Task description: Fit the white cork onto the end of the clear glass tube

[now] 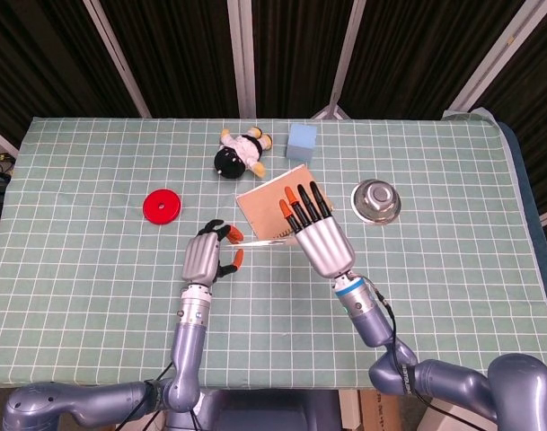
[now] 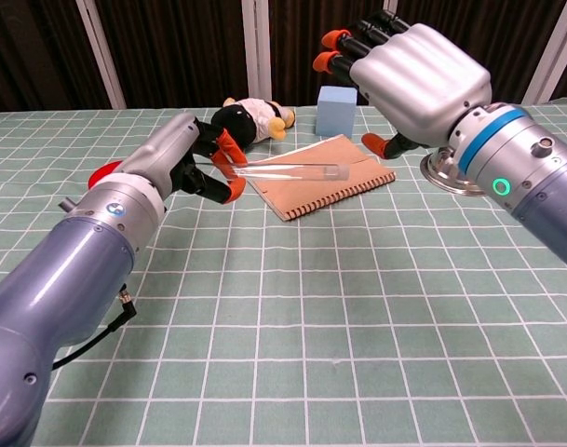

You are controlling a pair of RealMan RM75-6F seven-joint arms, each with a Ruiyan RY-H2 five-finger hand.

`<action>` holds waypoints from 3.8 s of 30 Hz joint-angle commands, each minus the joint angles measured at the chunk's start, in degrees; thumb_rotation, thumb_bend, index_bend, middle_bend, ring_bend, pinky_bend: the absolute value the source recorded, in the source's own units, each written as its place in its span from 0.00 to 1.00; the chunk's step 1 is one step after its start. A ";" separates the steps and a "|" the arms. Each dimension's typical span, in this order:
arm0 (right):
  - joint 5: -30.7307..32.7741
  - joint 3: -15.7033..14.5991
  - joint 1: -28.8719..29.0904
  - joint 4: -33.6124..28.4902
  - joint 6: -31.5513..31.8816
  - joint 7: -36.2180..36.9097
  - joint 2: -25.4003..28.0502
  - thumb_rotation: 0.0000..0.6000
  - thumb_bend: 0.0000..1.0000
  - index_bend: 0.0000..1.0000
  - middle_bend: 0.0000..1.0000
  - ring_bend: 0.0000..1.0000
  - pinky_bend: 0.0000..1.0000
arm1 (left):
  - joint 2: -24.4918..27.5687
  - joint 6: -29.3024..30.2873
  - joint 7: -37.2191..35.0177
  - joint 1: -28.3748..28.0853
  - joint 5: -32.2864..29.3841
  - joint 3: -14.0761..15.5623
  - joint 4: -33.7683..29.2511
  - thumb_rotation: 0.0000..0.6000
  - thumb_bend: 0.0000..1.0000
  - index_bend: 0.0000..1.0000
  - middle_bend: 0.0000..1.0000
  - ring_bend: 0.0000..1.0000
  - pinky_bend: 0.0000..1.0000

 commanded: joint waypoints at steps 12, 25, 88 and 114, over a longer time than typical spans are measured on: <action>0.14 0.48 -0.32 -0.08 0.22 0.67 1.20 1.00 0.39 0.14 0.07 0.00 0.00 | 0.42 -0.45 -0.51 0.54 1.17 0.61 -0.17 1.00 0.77 0.51 0.49 0.20 0.29; 0.90 1.87 -1.34 -3.19 1.43 0.63 4.78 1.00 0.39 0.14 0.07 0.00 0.00 | 2.14 -1.64 -1.15 3.07 3.10 5.50 -0.73 1.00 0.77 0.51 0.49 0.20 0.29; 1.55 2.90 -3.51 -19.00 4.15 -4.75 11.66 1.00 0.39 0.14 0.05 0.00 0.00 | 5.71 -4.02 13.27 8.52 0.90 10.95 -3.78 1.00 0.74 0.45 0.44 0.17 0.20; 1.53 2.43 -6.50 -24.78 6.49 -2.08 14.94 1.00 0.39 0.10 0.04 0.00 0.00 | 16.57 0.69 20.06 7.80 1.42 7.53 -18.23 1.00 0.37 0.22 0.18 0.05 0.03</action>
